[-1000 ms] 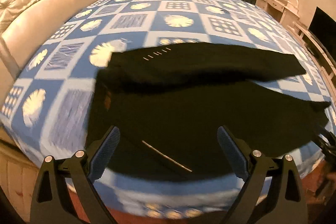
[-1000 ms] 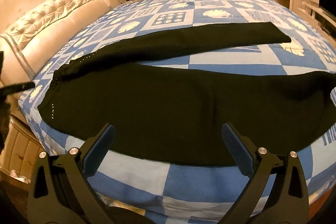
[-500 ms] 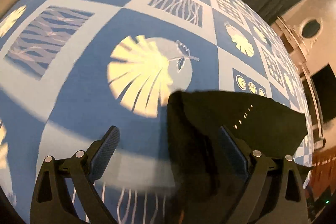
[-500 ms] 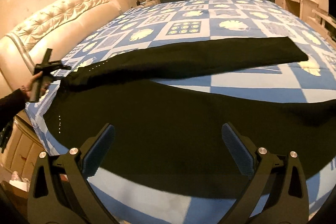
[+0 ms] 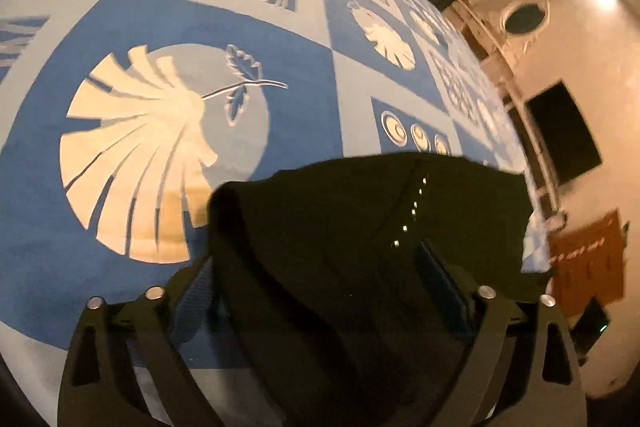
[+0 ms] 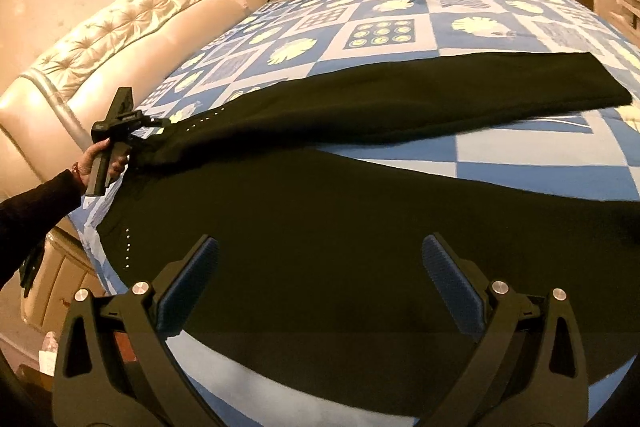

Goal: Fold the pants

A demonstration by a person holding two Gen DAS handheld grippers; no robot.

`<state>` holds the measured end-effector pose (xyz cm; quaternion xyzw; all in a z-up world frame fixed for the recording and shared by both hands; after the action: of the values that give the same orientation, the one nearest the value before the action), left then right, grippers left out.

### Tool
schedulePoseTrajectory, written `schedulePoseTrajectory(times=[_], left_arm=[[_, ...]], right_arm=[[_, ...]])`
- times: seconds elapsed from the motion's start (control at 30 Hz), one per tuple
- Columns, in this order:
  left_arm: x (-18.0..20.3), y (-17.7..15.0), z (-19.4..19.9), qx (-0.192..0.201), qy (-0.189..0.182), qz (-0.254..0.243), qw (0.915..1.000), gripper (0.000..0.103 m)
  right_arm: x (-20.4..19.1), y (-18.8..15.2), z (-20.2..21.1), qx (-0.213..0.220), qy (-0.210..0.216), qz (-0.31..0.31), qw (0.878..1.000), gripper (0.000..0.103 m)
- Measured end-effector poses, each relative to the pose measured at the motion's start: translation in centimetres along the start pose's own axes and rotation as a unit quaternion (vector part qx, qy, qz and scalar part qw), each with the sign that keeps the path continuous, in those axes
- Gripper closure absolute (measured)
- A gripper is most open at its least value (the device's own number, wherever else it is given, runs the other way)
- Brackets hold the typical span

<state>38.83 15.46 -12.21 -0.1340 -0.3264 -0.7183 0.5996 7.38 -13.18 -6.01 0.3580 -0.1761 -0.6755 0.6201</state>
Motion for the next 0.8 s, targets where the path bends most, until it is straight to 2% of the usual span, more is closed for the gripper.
schedulePoseTrajectory(times=[0.03,0.1,0.17,0.23,0.27,0.33,0.47,0.57,0.63,0.73,0.8], left_arm=[[-0.4,0.2,0.1,0.000,-0.001,0.009,1.0000,0.035],[-1.0,0.5,0.0,-0.005,0.009,0.018,0.9998,0.065],[-1.7,0.6,-0.1,-0.011,0.025,0.019,0.9994,0.078],[-2.0,0.7,0.1,-0.015,0.009,0.032,0.9993,0.085],[-2.0,0.7,0.0,-0.020,-0.006,0.037,0.9991,0.095],[-1.8,0.6,-0.2,-0.019,-0.010,0.038,0.9990,0.095],[-1.3,0.7,0.0,-0.006,-0.019,0.039,0.9990,0.096],[-1.8,0.6,-0.6,-0.013,-0.016,0.052,0.9985,0.096],[-2.2,0.5,-0.6,-0.013,-0.021,0.062,0.9977,0.095],[-2.5,0.5,-0.7,-0.010,-0.027,0.065,0.9975,0.095],[-2.6,0.5,-0.8,-0.010,-0.028,0.063,0.9976,0.095]], right_arm=[[-0.1,0.3,-0.1,0.000,0.004,0.002,1.000,0.002],[-0.1,0.9,-0.7,-0.004,0.016,0.012,1.000,0.002],[0.1,1.9,-1.6,-0.012,0.029,0.017,0.999,0.002],[0.6,3.4,-2.6,-0.020,0.047,0.019,0.999,0.002],[1.0,4.2,-3.2,-0.027,0.053,0.021,0.998,0.002],[1.7,5.6,-4.2,-0.036,0.069,0.033,0.996,0.002],[4.1,10.9,-6.9,-0.051,0.077,0.099,0.991,0.002],[7.2,15.1,-10.1,-0.076,0.058,0.134,0.986,0.002],[8.9,17.0,-12.3,-0.095,0.028,0.162,0.982,0.002],[10.7,18.5,-16.6,-0.153,-0.009,0.221,0.963,0.002],[10.9,18.6,-19.1,-0.183,-0.032,0.271,0.944,0.002]])
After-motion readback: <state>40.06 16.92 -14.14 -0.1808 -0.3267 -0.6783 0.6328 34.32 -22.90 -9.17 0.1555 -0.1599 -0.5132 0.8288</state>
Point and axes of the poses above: each gripper's, at about its wrist camera, not at the fingertips, and z roughly against the way its jaws point, x to its right, y to its top, the point moved 5 cm from there along -z, roughly the way its jaws point, and after that the axes turned 5 degrees about z, right-handed, at the moved point
